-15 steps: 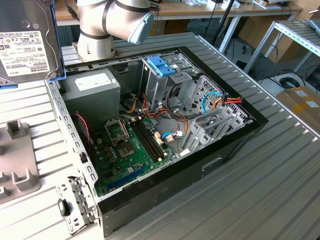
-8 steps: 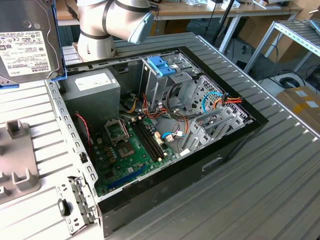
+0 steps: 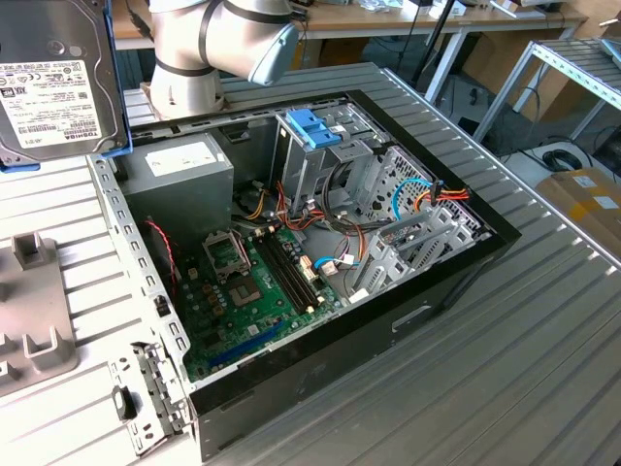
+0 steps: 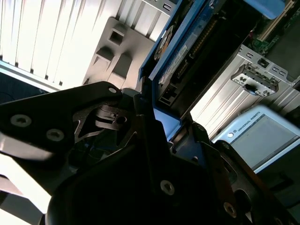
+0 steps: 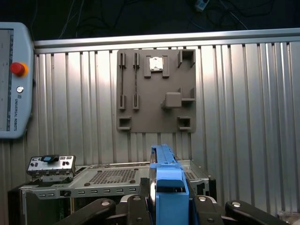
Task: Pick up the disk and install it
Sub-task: 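Pick up the disk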
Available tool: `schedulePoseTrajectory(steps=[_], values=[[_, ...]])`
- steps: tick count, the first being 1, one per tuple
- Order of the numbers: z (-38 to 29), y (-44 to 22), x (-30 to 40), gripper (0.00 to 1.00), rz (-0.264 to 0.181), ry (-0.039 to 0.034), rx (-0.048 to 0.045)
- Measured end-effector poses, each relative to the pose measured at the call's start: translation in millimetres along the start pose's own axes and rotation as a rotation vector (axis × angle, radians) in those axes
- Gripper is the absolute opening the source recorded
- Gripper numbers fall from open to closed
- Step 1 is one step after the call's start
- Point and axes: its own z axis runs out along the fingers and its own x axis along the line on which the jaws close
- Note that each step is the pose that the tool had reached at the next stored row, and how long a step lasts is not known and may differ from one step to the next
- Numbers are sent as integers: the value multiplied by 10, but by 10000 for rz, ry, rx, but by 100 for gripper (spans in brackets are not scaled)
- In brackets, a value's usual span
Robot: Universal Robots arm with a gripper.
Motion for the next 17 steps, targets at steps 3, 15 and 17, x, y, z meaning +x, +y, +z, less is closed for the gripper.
schedulePoseTrajectory(steps=[3,15,17], values=[[1,-5,0,37,0,1,0],[5,-31,-1,37,0,3,1],[5,-35,-2,37,0,4,0]])
